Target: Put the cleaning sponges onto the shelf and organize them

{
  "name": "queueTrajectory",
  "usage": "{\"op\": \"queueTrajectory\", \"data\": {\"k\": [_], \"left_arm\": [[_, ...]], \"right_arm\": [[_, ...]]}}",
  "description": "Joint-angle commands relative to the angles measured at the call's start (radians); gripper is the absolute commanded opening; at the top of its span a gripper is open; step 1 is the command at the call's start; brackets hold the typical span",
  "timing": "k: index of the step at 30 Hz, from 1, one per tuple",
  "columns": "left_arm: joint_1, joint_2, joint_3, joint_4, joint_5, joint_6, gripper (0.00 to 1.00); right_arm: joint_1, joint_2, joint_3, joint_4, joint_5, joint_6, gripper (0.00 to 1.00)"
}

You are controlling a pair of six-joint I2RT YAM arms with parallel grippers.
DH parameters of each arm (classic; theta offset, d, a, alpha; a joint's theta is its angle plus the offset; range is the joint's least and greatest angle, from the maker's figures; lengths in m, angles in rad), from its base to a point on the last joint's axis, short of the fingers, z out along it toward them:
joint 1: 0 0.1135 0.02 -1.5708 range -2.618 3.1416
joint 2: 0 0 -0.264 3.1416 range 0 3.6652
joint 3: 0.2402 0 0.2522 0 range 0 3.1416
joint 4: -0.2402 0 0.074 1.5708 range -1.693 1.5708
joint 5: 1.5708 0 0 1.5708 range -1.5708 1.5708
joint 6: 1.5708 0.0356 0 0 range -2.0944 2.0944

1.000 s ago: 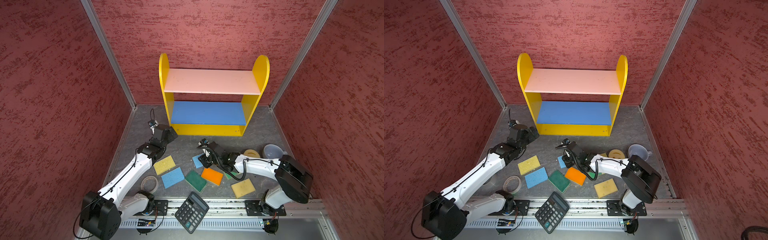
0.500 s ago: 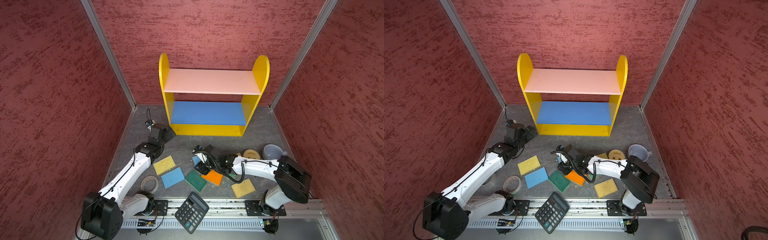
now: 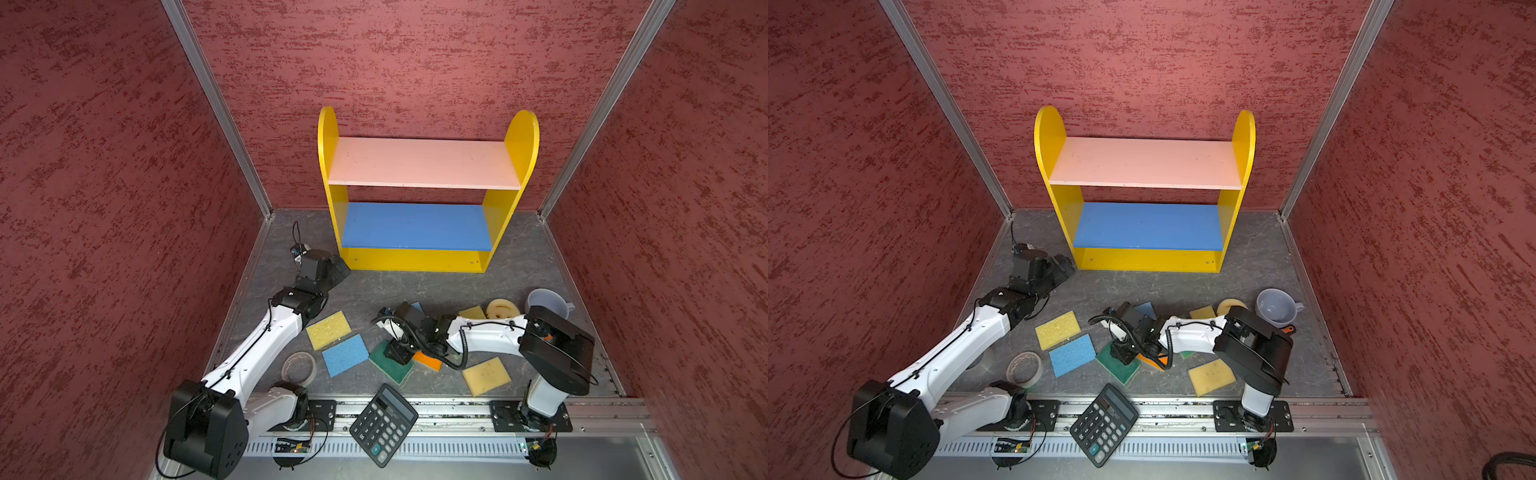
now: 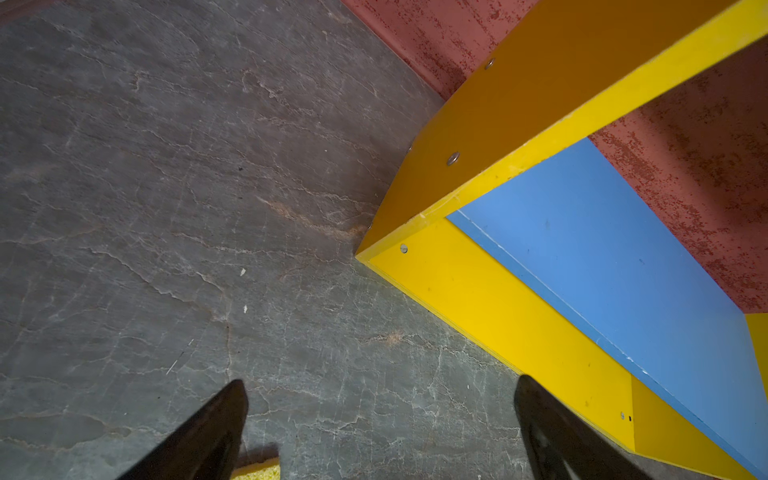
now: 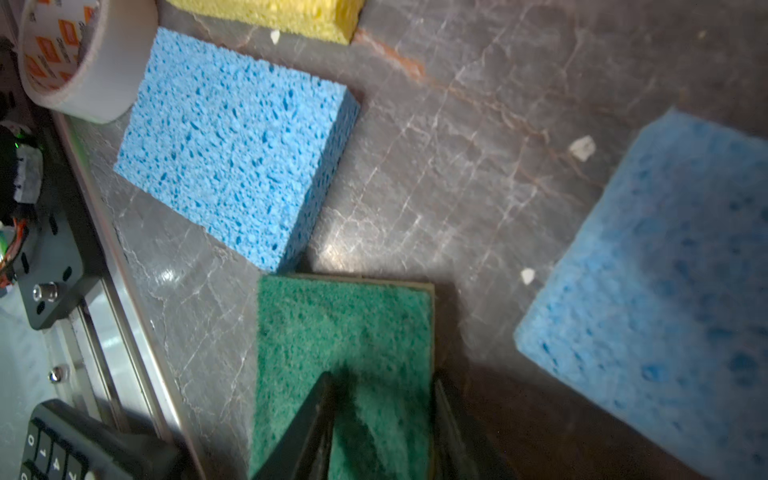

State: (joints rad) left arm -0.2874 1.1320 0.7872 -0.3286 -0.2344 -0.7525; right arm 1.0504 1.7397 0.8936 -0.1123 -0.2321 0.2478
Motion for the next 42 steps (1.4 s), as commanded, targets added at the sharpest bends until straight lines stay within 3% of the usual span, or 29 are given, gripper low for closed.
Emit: {"op": "queueTrajectory", "data": {"k": [1,8,19,28,33,38,40,42], "left_arm": [[0.013,-0.011,-0.019,0.022,0.021,-0.004,0.99],[0.022,-0.021,-0.047,0.055,0.064,-0.004,0.97],[0.027,-0.056,-0.054,0.063,0.096,0.014,0.96],[0.049,-0.073,-0.057,0.069,0.177,0.009,0.96],[0.063,-0.075,-0.083,0.134,0.285,-0.015,0.95],[0.073,-0.045,-0.146,0.311,0.461,-0.077,0.84],[0.073,-0.013,-0.152,0.362,0.511,-0.101,0.84],[0.076,0.04,-0.144,0.401,0.562,-0.127,0.91]], "right_arm": [[0.004,0.025,-0.013,0.097,0.02,0.008,0.3],[0.004,0.048,-0.003,0.18,0.067,0.035,0.0],[-0.037,0.033,0.106,0.216,0.117,0.027,0.0],[-0.139,0.006,0.173,0.268,0.131,0.089,0.0],[-0.199,-0.011,0.164,0.365,0.125,0.197,0.0],[-0.248,-0.011,0.174,0.456,0.102,0.322,0.0],[-0.262,-0.011,0.169,0.502,0.089,0.356,0.0],[-0.275,-0.005,0.181,0.512,0.077,0.389,0.0]]}}
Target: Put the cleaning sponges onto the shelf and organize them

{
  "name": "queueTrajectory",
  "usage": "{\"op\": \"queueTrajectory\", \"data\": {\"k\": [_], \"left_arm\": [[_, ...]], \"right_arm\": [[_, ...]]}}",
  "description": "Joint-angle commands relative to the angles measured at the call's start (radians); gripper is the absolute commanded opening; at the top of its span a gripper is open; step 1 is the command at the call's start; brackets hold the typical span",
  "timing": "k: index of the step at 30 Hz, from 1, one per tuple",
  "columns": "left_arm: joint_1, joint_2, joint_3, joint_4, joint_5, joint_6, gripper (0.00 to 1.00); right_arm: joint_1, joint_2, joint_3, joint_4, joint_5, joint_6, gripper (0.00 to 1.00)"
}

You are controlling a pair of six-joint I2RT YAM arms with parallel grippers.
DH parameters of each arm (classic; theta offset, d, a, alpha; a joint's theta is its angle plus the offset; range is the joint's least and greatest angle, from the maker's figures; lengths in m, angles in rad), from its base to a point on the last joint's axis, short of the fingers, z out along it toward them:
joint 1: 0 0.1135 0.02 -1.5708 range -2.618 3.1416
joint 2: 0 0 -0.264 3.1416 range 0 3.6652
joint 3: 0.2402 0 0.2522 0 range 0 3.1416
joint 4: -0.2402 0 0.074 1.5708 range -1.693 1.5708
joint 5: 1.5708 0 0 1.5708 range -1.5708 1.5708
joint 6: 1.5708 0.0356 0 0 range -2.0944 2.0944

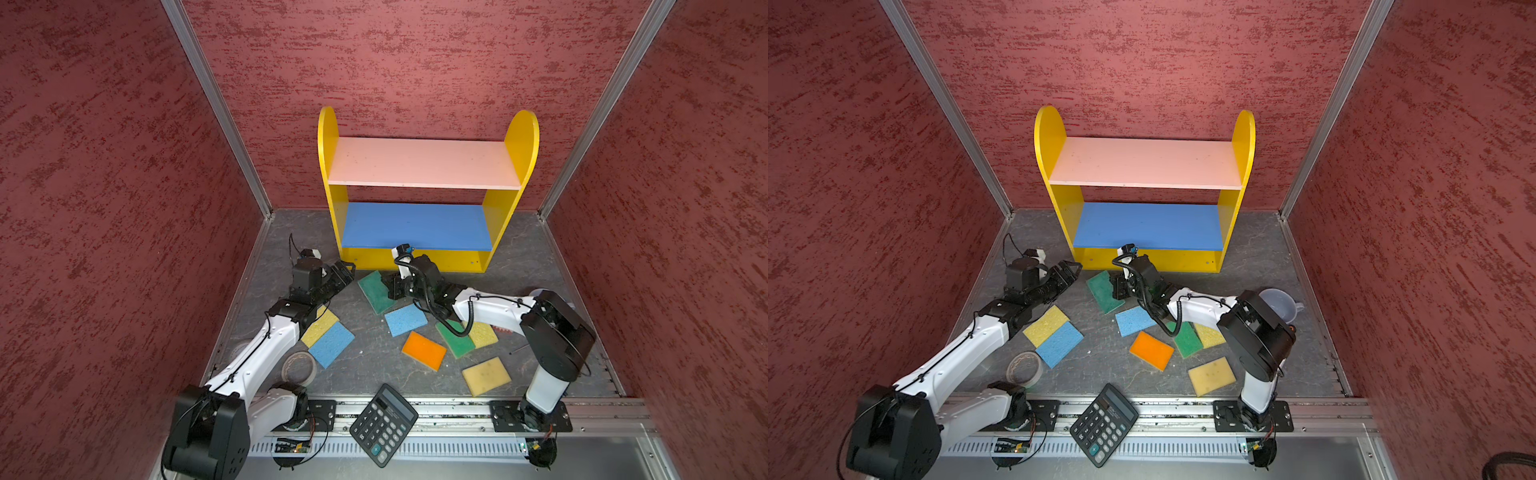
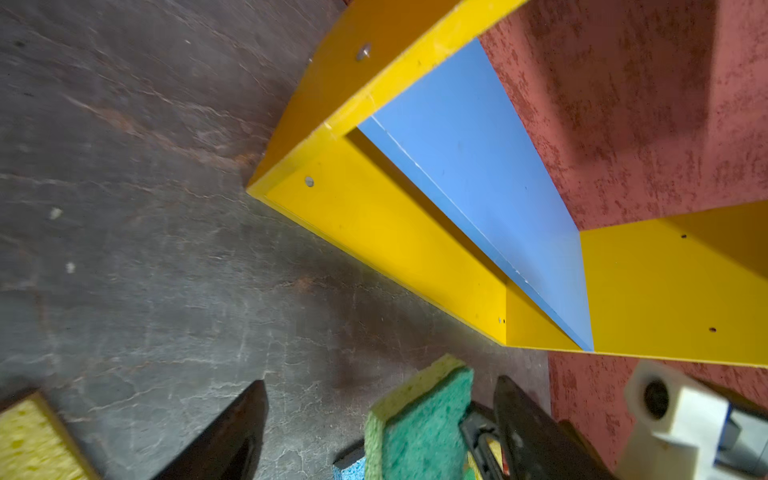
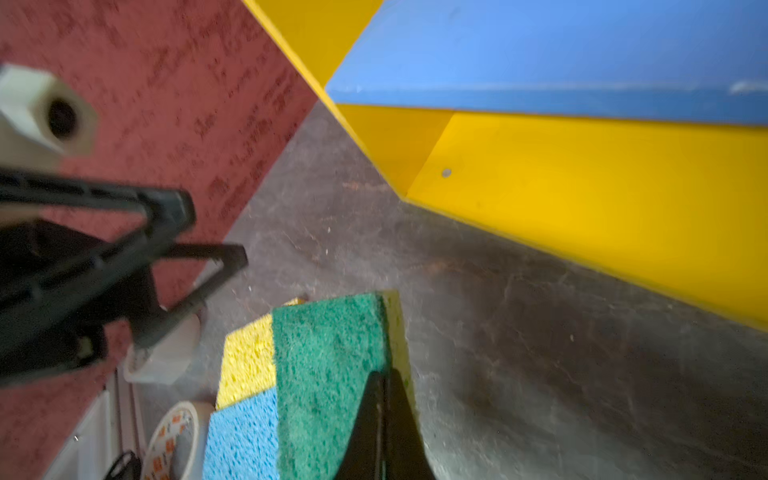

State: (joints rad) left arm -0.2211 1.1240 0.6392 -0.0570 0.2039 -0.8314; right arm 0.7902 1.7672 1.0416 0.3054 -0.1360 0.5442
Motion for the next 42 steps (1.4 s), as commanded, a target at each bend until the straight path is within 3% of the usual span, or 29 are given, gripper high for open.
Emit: {"op": "queueTrajectory", "data": {"k": [1,5,11,13,16,19,21,22,26,32,42], "left_arm": [[0.01,0.068,0.009,0.146,0.148,-0.06,0.92],[0.008,0.168,0.016,0.277,0.254,-0.135,0.83],[0.0,0.253,0.023,0.399,0.31,-0.213,0.33],[-0.003,0.262,0.026,0.397,0.3,-0.224,0.21],[-0.003,0.266,0.031,0.386,0.29,-0.224,0.1],[0.003,0.267,0.045,0.358,0.283,-0.218,0.04],[0.008,0.262,0.051,0.353,0.287,-0.214,0.0],[0.011,0.26,0.056,0.342,0.287,-0.209,0.0],[0.024,0.245,0.066,0.308,0.281,-0.182,0.0],[0.041,0.219,0.058,0.273,0.275,-0.153,0.0],[0.045,0.197,0.041,0.254,0.255,-0.143,0.0]], "right_arm": [[-0.018,-0.03,0.037,0.097,-0.024,0.104,0.0],[-0.033,-0.012,0.042,0.135,-0.072,0.141,0.0],[-0.039,0.011,0.075,0.116,-0.125,0.142,0.0],[-0.04,0.011,0.077,0.113,-0.125,0.146,0.0],[-0.043,0.01,0.072,0.113,-0.124,0.155,0.0],[-0.053,0.006,0.057,0.123,-0.13,0.171,0.0],[-0.065,-0.004,0.032,0.142,-0.138,0.195,0.18],[-0.071,-0.012,0.011,0.161,-0.145,0.213,0.35],[-0.091,-0.056,-0.068,0.204,-0.177,0.258,0.5],[-0.09,-0.094,-0.127,0.219,-0.27,0.318,0.53],[-0.082,-0.03,-0.115,0.35,-0.364,0.446,0.35]]}}
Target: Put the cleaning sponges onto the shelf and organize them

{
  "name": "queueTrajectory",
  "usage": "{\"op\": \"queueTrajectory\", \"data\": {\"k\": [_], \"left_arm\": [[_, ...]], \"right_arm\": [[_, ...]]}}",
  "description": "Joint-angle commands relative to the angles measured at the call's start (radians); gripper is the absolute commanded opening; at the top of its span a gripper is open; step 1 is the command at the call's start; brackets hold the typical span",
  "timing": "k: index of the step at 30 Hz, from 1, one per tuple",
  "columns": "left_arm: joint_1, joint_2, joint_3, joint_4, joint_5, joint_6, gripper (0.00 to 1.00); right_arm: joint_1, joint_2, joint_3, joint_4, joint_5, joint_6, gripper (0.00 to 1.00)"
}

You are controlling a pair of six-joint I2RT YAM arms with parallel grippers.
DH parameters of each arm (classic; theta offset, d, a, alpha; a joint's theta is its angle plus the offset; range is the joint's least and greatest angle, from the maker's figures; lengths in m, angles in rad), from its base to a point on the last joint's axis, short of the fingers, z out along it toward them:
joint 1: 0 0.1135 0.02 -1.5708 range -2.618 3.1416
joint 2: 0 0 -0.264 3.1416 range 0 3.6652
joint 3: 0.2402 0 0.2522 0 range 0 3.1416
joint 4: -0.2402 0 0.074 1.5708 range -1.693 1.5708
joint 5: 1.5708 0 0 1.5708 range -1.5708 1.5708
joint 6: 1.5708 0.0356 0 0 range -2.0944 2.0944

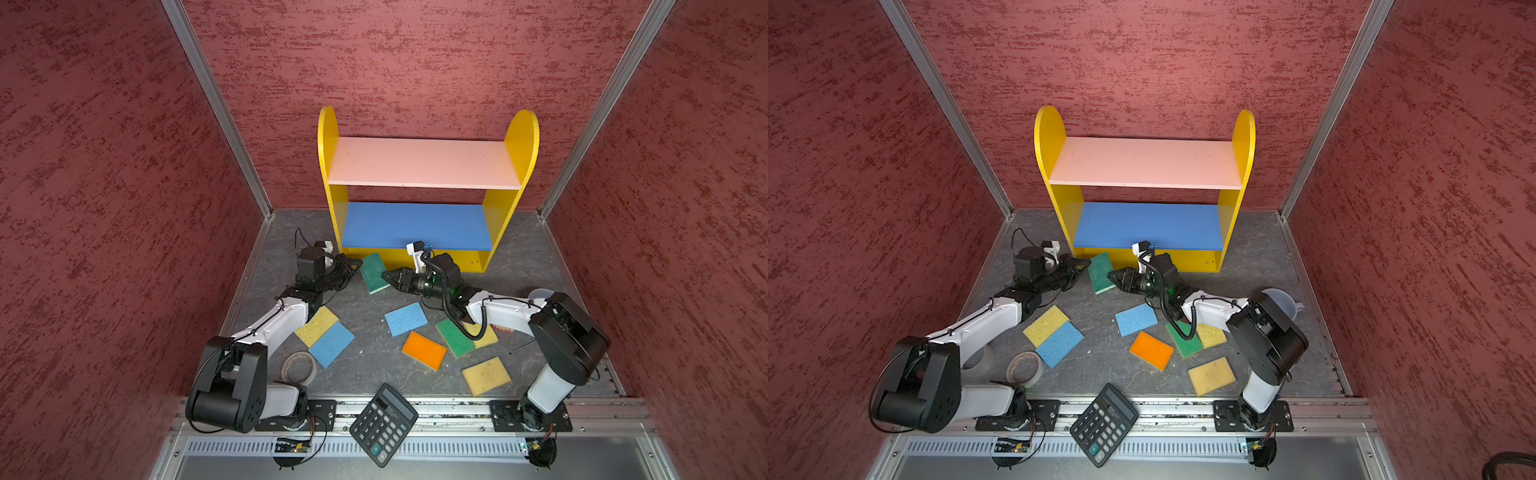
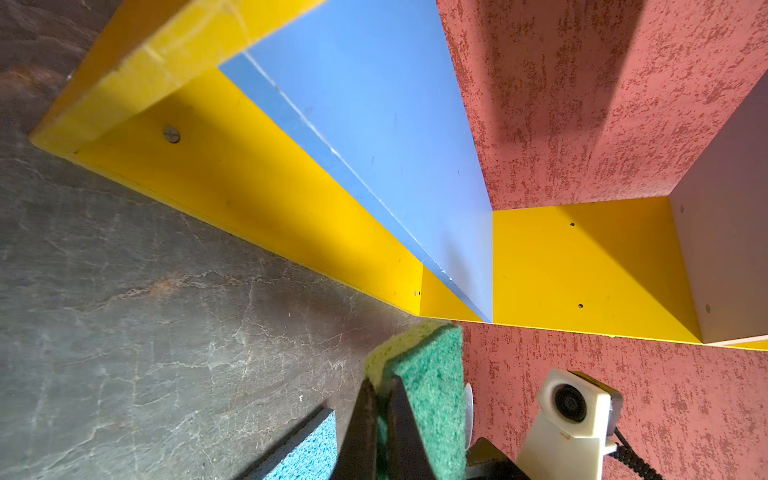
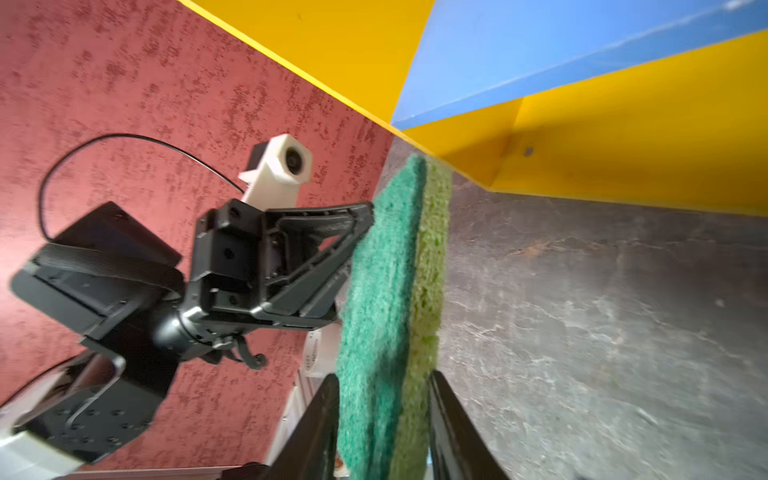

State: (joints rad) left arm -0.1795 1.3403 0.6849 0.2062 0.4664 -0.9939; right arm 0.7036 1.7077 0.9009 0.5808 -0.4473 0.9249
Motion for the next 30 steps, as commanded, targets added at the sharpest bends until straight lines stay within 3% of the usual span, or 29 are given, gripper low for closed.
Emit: {"op": "queueTrajectory", "data": {"k": [1,5,10,11,14,15,24,30], "left_arm": [[0.004,-0.021,-0.004,-0.012,-0.01,0.024,0.0],[0.006,-0.028,0.005,-0.048,-0.02,0.046,0.02],[0.009,-0.066,0.004,-0.077,-0.042,0.082,0.07],[0.009,-0.071,0.008,-0.097,-0.052,0.089,0.13],[0.015,-0.098,0.009,-0.119,-0.061,0.097,0.63],[0.018,-0.114,0.005,-0.125,-0.069,0.098,0.7],[0.02,-0.325,-0.055,-0.269,-0.2,0.171,0.76],[0.02,-0.437,-0.09,-0.349,-0.218,0.227,0.77]], "right_arm": [[0.007,0.037,0.03,0.077,-0.055,0.07,0.3],[0.018,0.062,0.019,0.103,-0.049,0.091,0.03],[0.025,0.078,-0.012,0.126,-0.009,0.11,0.0],[0.026,0.082,-0.013,0.129,0.0,0.109,0.0],[0.03,0.094,-0.016,0.136,0.036,0.099,0.0],[0.03,0.1,-0.019,0.14,0.055,0.098,0.0],[0.03,0.226,0.056,0.143,0.204,0.052,0.0],[0.03,0.34,0.143,0.221,0.349,0.025,0.0]]}}
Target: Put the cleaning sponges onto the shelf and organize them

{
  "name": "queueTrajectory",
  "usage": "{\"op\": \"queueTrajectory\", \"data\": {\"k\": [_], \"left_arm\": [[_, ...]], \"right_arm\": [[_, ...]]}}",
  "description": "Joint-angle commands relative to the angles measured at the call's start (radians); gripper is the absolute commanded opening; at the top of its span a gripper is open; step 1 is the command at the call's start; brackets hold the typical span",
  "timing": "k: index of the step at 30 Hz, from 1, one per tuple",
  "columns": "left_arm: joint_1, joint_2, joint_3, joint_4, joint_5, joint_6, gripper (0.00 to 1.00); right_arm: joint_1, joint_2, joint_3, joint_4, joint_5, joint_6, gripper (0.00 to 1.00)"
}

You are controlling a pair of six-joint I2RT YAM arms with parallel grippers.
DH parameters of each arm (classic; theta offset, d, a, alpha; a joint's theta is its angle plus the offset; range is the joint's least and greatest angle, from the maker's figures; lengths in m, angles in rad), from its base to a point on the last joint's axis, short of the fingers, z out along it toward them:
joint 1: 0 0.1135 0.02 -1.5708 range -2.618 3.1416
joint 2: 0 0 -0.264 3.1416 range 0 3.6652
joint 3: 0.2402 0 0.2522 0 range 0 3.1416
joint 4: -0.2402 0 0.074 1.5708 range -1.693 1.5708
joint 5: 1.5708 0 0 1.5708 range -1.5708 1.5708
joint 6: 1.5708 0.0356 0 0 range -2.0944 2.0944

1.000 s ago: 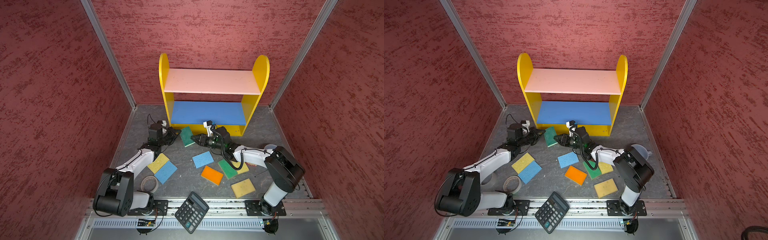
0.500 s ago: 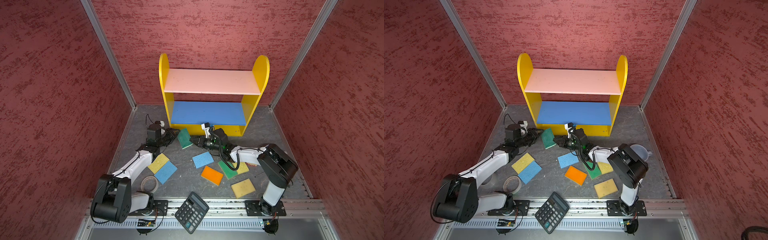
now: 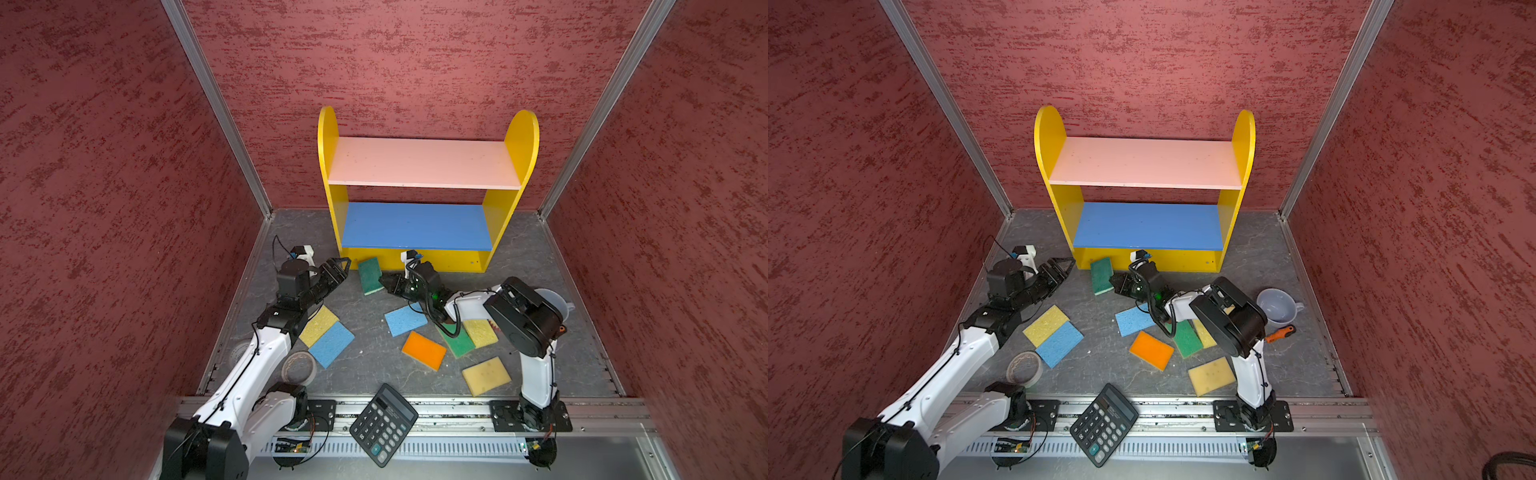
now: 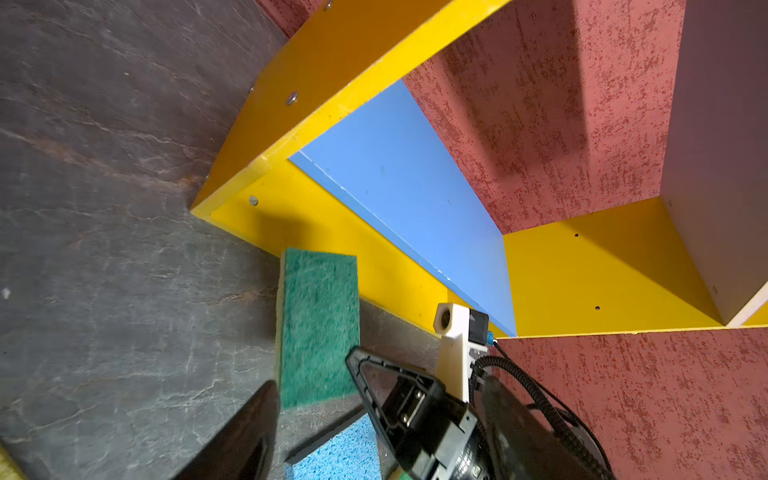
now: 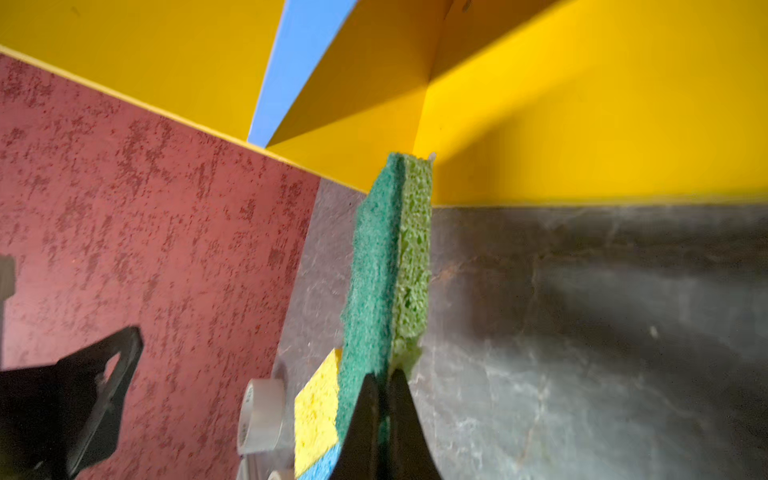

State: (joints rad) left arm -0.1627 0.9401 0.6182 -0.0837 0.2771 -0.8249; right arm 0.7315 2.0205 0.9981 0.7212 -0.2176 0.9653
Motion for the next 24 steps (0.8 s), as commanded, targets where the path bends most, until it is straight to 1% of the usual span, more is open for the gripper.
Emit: {"op": "queueTrajectory", "data": {"k": [1,5,9,12,15,20,23,24], "left_arm": [[0.003,-0.051,-0.033,-0.061,-0.031,0.065,0.78],[0.004,-0.07,-0.056,-0.057,-0.039,0.071,0.78],[0.003,-0.059,-0.06,-0.039,-0.021,0.069,0.78],[0.002,-0.046,-0.061,-0.019,0.005,0.077,0.79],[-0.004,-0.03,-0.065,-0.013,0.018,0.08,0.79],[-0.011,-0.019,-0.073,0.006,0.023,0.073,0.79],[-0.019,-0.011,-0.068,0.0,0.016,0.069,0.79],[-0.025,-0.008,-0.063,-0.012,0.003,0.072,0.78]], "right_arm": [[0.003,0.043,0.057,0.091,0.146,-0.015,0.0],[0.003,0.103,0.103,0.106,0.228,0.001,0.0],[0.003,0.154,0.138,0.127,0.301,0.033,0.0],[0.003,0.191,0.187,0.11,0.341,0.038,0.0],[0.002,0.226,0.249,0.05,0.362,0.036,0.0],[0.002,0.235,0.268,-0.001,0.439,0.075,0.0],[0.003,0.224,0.258,-0.008,0.454,0.079,0.15],[0.003,0.218,0.252,-0.004,0.453,0.078,0.18]]}}
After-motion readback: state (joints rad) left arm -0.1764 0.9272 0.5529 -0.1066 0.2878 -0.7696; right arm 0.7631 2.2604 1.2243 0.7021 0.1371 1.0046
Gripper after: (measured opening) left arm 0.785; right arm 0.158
